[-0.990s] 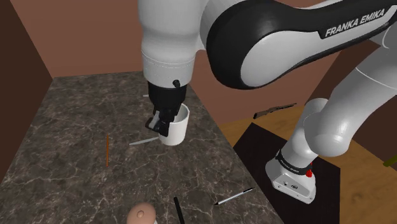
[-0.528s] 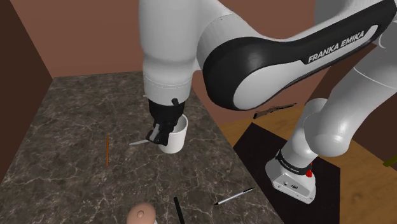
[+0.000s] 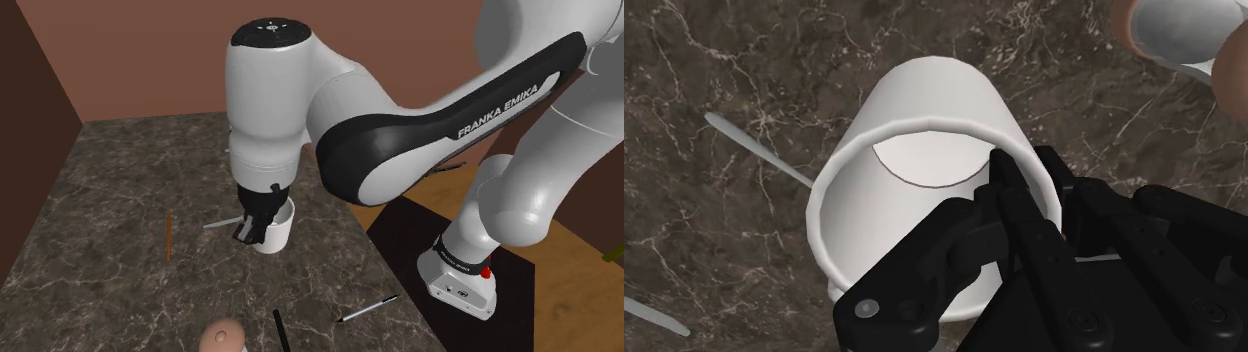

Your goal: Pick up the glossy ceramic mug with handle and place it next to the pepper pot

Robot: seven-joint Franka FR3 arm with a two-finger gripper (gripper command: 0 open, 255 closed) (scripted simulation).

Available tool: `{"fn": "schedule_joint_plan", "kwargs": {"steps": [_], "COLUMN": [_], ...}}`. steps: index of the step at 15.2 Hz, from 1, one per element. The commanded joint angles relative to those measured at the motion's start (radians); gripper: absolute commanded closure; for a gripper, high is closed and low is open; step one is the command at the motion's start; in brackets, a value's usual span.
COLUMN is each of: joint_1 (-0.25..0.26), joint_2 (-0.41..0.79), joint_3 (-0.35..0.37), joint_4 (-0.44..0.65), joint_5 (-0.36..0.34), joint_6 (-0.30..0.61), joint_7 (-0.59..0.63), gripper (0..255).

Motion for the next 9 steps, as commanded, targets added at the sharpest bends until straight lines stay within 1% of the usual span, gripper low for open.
{"fn": "schedule_joint_plan", "kwargs": {"steps": [1,9], "joint_1": [-0.001,-0.001], "joint_2": [0.013,0.071], "joint_3": [0.002,0.01], "joint_4": [-0.014,-0.074], "joint_5": [-0.011,-0.062], "joint_6": [0.025,0.127], "joint_7": [0.008,0.054], "gripper": [255,255]}}
